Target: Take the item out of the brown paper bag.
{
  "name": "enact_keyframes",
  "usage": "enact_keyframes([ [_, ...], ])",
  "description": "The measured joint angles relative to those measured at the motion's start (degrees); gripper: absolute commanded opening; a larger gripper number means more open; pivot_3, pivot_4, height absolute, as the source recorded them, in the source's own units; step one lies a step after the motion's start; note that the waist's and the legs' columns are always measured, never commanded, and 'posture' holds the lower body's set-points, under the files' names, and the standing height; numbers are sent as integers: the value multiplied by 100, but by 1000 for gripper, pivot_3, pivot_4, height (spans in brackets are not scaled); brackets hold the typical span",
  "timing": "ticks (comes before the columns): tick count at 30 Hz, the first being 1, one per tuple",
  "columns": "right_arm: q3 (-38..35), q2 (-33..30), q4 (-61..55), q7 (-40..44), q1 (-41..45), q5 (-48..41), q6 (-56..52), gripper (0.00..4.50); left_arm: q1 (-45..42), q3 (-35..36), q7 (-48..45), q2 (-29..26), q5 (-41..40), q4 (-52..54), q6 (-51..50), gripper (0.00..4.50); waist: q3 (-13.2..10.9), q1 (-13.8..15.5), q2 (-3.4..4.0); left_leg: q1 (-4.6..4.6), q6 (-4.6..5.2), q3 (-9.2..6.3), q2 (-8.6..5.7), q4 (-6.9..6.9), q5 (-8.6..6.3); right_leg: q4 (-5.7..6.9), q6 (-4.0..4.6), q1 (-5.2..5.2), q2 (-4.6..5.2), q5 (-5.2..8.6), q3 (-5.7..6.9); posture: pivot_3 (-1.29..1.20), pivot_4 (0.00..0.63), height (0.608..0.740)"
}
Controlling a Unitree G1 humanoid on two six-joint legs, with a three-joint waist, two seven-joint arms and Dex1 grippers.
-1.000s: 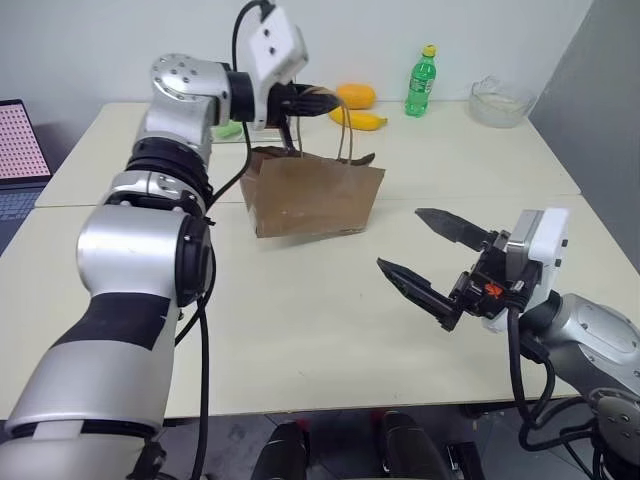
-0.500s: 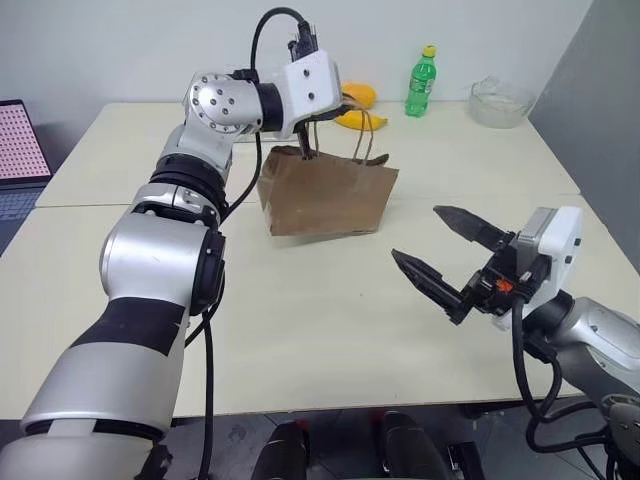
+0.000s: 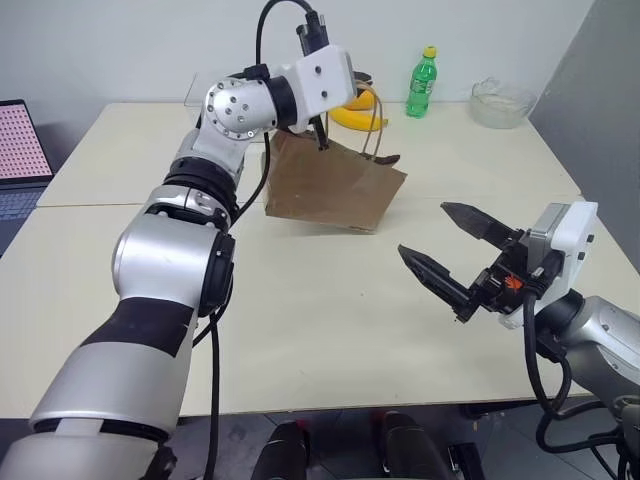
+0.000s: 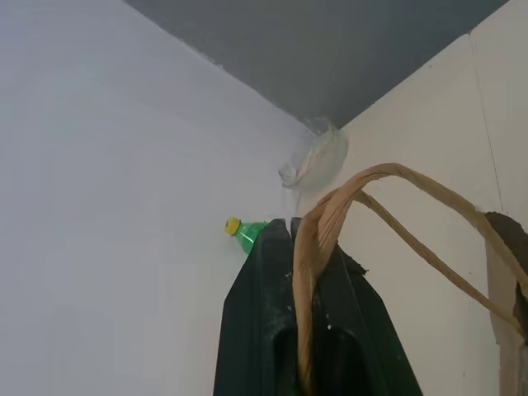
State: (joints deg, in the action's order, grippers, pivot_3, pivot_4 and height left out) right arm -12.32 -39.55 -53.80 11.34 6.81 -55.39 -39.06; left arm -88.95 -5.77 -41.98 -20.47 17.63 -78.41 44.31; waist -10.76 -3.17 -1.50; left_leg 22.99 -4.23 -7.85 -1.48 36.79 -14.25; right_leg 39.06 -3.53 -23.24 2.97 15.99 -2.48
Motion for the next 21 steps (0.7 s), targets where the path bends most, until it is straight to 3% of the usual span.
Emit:
enact_keyframes([
  [7,-1,-13,-1,-147,-124,6,63,4500,230,-14,-58,55,59,-6,-60,20,0,-6,0,-1,0,1,0,3,0,3,0,1,0,0,-1,0,150,740],
  [21,-14,-169,1,-509,-148,-11,32,4500,478,41,-1152,38,-97,-25,-573,20,0,-7,0,-2,0,0,-2,11,0,7,-1,5,0,-1,-1,0,150,740],
])
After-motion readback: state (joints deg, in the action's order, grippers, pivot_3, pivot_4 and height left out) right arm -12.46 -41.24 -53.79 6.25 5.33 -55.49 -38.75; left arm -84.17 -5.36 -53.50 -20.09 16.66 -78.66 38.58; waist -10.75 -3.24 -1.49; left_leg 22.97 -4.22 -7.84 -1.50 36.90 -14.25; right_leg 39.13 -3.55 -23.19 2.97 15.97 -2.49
